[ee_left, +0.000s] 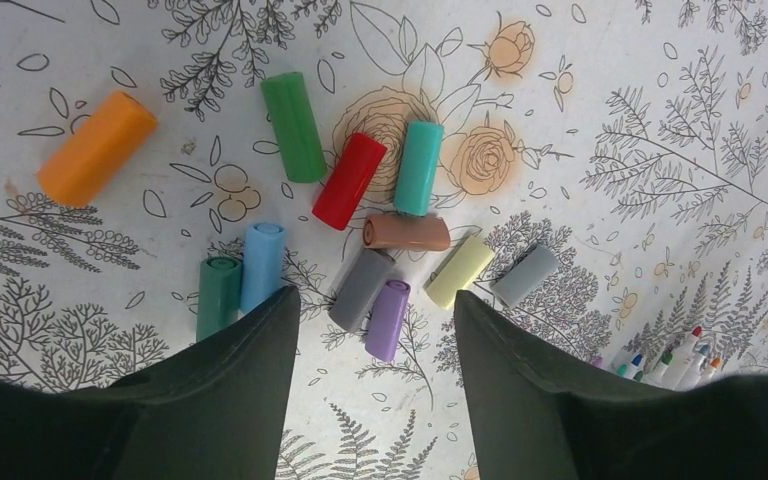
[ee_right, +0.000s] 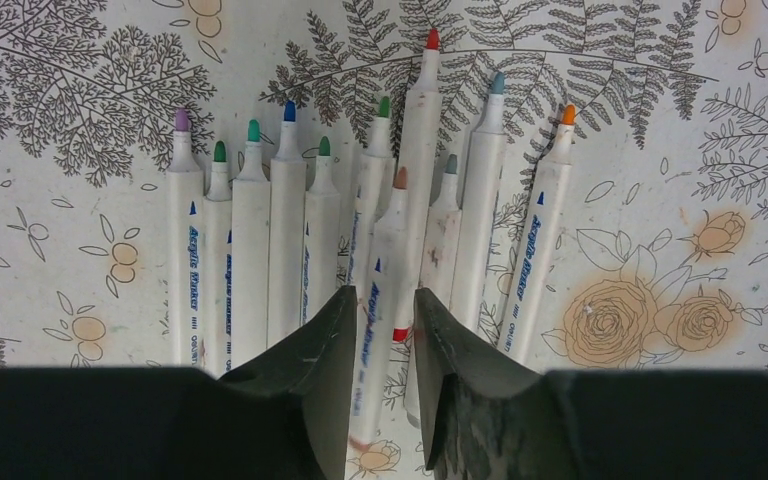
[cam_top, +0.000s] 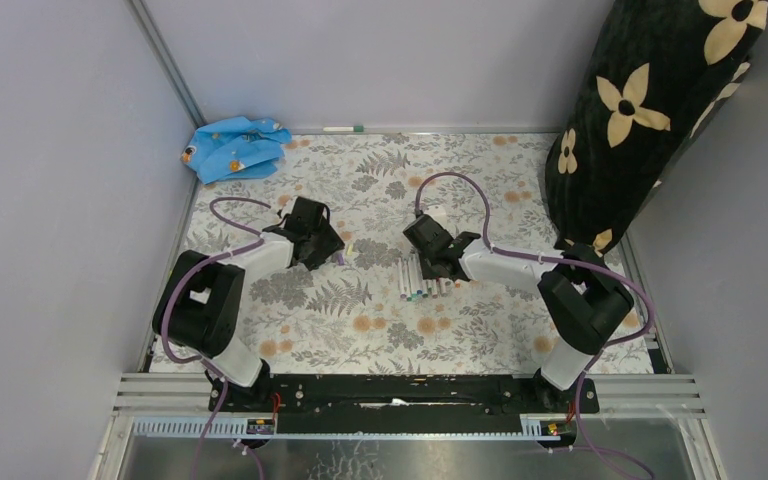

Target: Open the pen caps

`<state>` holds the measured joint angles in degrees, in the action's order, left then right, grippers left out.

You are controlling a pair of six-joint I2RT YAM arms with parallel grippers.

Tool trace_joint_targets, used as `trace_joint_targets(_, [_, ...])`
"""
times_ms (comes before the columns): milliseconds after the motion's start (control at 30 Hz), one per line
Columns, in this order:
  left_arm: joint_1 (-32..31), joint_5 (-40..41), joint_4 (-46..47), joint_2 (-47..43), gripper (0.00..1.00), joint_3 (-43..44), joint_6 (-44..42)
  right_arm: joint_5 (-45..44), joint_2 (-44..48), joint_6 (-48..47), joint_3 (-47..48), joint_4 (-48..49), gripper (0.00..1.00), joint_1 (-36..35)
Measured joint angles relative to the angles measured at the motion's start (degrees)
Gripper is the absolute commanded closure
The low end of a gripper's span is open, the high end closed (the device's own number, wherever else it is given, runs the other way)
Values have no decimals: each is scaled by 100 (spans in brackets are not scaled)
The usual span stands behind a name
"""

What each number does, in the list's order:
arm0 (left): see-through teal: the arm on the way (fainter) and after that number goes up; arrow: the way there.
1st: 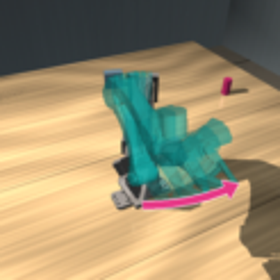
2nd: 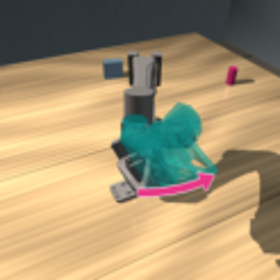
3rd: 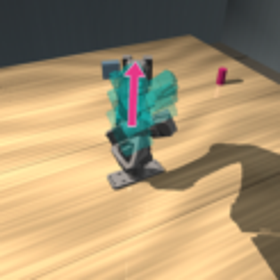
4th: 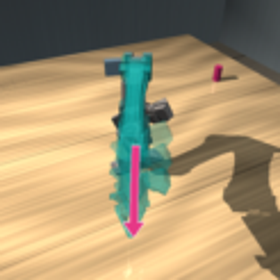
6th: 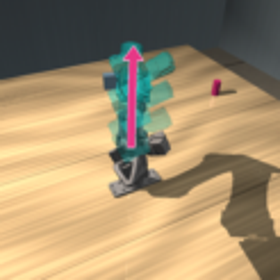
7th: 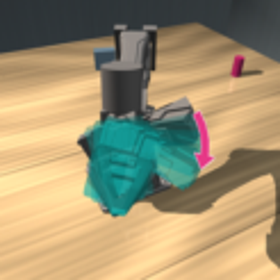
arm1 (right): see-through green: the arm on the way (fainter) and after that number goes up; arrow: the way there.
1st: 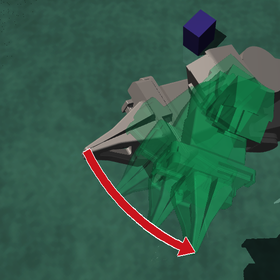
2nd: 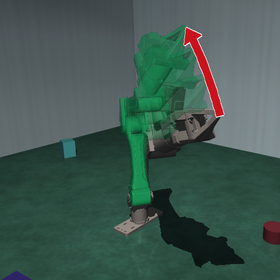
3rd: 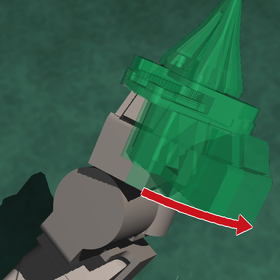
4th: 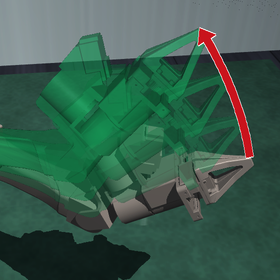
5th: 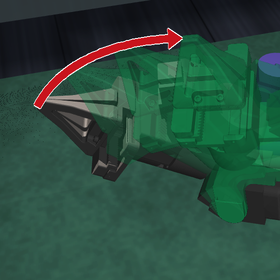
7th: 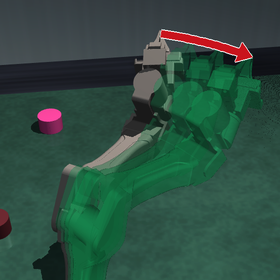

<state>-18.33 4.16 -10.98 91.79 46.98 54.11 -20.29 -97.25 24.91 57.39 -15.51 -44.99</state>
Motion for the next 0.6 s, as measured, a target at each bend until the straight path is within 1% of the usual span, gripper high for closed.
trace_joint_targets(133, [0, 0, -7, -33, 34, 0, 2, 2, -26, 0, 9, 0, 65, 0])
trace_joint_targets(267, [-7, 0, -68, -164, 33, 0, 4, 2, -20, -28, 42, -13, 55, 2])
trace_joint_targets(300, [-9, 2, -101, -240, 32, 0, 7, 2, 2, -55, 61, -35, 48, 2])
trace_joint_targets(333, [-31, 4, -140, -343, 31, 0, 9, 0, 48, -76, 68, -46, 38, 2])
trace_joint_targets(367, [-37, 9, -175, -442, 30, 2, 9, 0, 146, -122, 70, -70, 31, 0])
trace_joint_targets(433, [-74, 37, -256, -743, 28, 2, 2, -15, 472, -245, 70, -129, 4, 2])
trace_joint_targets(467, [-114, 61, -284, -968, 27, 4, -7, -31, 669, -293, 70, -140, 1, 2])
trace_joint_targets(600, [-337, 234, -177, -2087, 22, -28, -120, -258, 1794, -551, 70, -42, 0, 4])
